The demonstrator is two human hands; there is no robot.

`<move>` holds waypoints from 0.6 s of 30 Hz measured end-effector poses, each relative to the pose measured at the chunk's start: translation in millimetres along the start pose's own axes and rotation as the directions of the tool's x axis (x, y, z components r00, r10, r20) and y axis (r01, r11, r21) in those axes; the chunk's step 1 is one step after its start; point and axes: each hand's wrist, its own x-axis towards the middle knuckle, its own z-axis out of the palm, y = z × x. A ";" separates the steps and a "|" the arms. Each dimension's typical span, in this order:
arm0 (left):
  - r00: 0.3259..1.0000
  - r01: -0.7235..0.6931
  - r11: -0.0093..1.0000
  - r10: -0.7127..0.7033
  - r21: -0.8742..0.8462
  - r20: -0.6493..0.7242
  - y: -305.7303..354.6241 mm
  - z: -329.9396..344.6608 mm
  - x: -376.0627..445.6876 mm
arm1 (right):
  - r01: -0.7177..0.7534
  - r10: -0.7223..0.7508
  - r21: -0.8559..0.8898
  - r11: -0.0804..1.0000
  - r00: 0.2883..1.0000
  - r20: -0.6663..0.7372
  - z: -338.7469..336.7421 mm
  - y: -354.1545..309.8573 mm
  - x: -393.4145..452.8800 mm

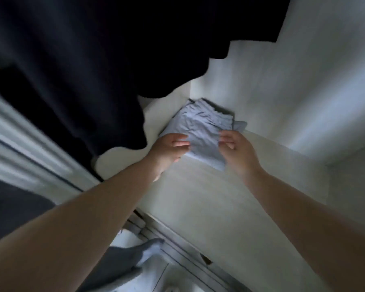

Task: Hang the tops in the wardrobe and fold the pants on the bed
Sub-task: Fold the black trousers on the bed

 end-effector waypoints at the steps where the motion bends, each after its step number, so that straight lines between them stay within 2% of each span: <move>1: 1.000 -0.008 1.000 0.008 0.014 0.001 6.8 -8.2 -24.4 | 0.029 -0.029 0.007 1.000 0.998 0.054 4.9 -13.5 -14.8; 4: 0.994 -0.082 0.992 0.089 0.097 -0.068 24.2 -36.3 -106.3 | 0.080 -0.090 0.052 0.995 0.969 0.231 20.9 -52.0 -72.6; 7: 0.967 -0.174 0.952 0.213 0.251 -0.138 32.0 -62.5 -202.8 | 0.066 -0.158 0.271 0.960 0.928 0.337 39.1 -91.5 -140.5; 10: 0.910 -0.243 0.922 0.324 0.301 -0.258 28.3 -85.9 -313.0 | -0.030 -0.205 0.468 0.883 0.872 0.444 53.1 -134.6 -218.0; 12: 0.865 -0.275 0.913 0.372 0.302 -0.338 25.0 -95.5 -368.6 | -0.002 -0.283 0.509 0.861 0.829 0.482 57.2 -154.8 -257.1; 18: 0.697 -0.248 0.933 0.358 0.259 -0.622 -13.7 -125.1 -536.7 | 0.175 -0.502 0.506 0.844 0.588 0.634 81.8 -224.7 -378.1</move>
